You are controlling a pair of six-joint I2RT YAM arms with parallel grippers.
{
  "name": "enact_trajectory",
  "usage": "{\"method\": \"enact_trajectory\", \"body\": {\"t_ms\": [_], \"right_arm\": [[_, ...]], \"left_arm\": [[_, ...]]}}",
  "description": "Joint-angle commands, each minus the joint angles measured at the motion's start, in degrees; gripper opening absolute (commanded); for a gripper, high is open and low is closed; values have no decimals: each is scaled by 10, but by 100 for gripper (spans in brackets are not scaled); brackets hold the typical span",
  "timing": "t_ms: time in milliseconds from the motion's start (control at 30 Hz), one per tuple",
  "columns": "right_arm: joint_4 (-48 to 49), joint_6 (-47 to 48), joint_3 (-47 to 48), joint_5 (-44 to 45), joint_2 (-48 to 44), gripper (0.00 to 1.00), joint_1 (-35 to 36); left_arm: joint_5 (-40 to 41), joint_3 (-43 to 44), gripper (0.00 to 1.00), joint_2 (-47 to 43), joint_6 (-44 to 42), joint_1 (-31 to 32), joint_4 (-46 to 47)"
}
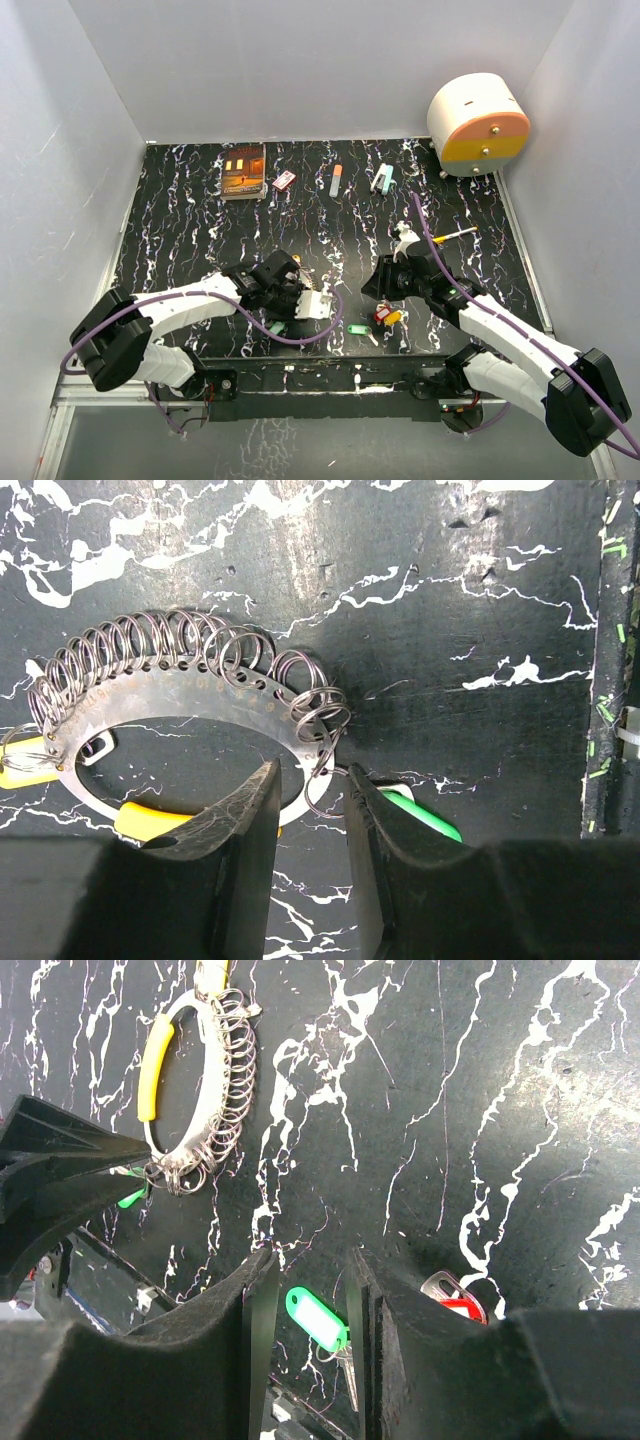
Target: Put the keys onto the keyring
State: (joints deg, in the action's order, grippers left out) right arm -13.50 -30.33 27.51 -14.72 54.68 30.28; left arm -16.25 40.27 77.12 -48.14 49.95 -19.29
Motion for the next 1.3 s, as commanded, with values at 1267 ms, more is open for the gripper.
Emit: {"method": "enact_trajectory", "body": {"t_ms": [1267], "right_arm": [[31, 1, -14, 11, -18, 38, 2]], "left_arm": [[-20, 35, 28, 38, -46, -2, -15]]}}
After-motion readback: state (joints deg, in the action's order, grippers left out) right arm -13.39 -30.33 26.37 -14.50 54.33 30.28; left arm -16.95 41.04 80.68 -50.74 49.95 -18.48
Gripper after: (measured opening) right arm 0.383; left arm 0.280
